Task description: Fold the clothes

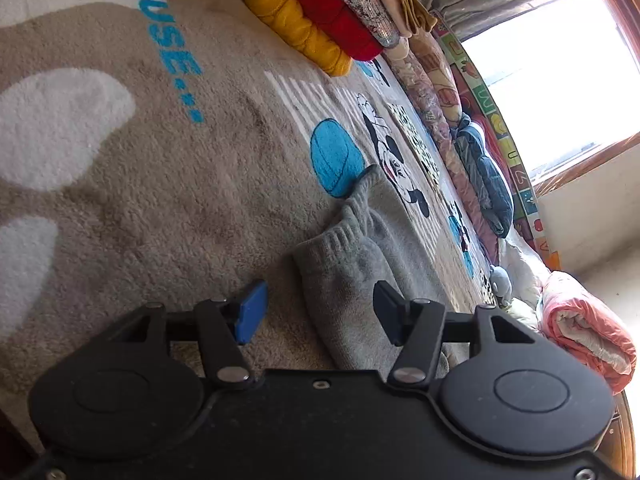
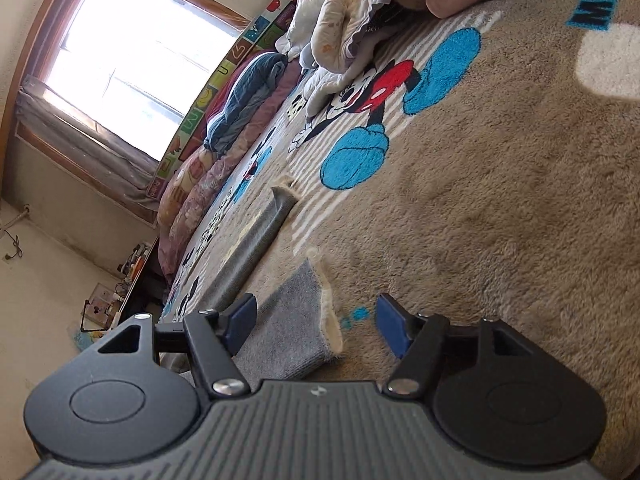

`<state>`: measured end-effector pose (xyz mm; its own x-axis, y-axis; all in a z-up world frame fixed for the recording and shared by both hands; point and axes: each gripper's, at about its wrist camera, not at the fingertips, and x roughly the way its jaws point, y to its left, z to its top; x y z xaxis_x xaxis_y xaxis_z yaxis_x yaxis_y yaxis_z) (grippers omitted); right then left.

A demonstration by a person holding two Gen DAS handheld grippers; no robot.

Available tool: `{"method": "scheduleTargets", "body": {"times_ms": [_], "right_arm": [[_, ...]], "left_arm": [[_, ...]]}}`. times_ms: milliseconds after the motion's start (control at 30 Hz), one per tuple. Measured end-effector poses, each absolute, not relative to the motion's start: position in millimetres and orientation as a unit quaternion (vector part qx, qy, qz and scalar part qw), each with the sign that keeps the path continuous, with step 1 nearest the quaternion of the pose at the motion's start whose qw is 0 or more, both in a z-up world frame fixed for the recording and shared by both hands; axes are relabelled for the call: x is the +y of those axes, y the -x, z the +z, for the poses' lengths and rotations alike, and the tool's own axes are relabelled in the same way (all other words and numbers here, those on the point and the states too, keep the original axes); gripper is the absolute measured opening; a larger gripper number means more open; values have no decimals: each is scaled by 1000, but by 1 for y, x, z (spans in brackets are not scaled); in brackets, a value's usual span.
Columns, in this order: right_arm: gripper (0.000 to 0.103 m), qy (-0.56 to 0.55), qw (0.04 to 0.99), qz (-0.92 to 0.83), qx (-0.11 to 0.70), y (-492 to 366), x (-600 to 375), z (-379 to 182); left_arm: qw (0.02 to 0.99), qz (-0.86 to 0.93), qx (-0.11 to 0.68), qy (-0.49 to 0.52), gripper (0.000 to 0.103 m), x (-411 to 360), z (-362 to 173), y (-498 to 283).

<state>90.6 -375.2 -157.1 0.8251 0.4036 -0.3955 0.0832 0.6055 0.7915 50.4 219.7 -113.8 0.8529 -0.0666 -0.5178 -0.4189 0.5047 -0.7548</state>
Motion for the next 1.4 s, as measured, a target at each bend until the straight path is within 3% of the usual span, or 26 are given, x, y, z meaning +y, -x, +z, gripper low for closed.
{"method": "scheduleTargets", "body": {"times_ms": [133,200,267,300,333,433,500,600,767,867,1100,1233,1300,1333,1400], "right_arm": [[68,-407,866,93,276,-95,-360,-155],[68,-391,874,94,272,-96,-350,-154],[53,-385,876,101,273,-98,-342,-156],[27,-383,875,103,278,-101,-339,-158],[9,-386,873,101,280,-100,-339,-158],[9,-399,868,93,279,-97,-340,-155],[9,-403,865,88,284,-96,-342,-154],[8,-408,859,79,300,-100,-348,-164],[9,-389,867,75,303,-97,-347,-159],[10,-396,866,73,297,-93,-351,-161],[31,-290,919,53,263,-80,-343,-139],[32,-191,947,96,240,-76,-315,-126],[34,-140,957,116,228,-73,-301,-119],[38,-112,958,121,233,-75,-291,-118],[44,-88,955,112,262,-83,-285,-128]], "left_arm": [[838,97,235,483,55,217,-118,-63],[842,101,240,472,46,213,-119,-67],[845,104,248,462,23,210,-121,-70],[844,107,251,462,17,210,-120,-69],[843,110,254,461,12,209,-119,-68],[870,109,241,415,10,199,-90,-57],[872,125,274,385,10,195,-99,-65],[836,124,282,454,15,213,-126,-63],[829,115,277,473,21,219,-123,-51],[865,146,256,405,29,208,-101,-42],[934,130,213,255,29,174,-73,-36],[956,84,207,190,29,151,-71,-61],[953,97,232,172,31,146,-78,-74],[940,104,274,174,40,148,-91,-87],[934,107,296,166,42,148,-106,-96]]}}
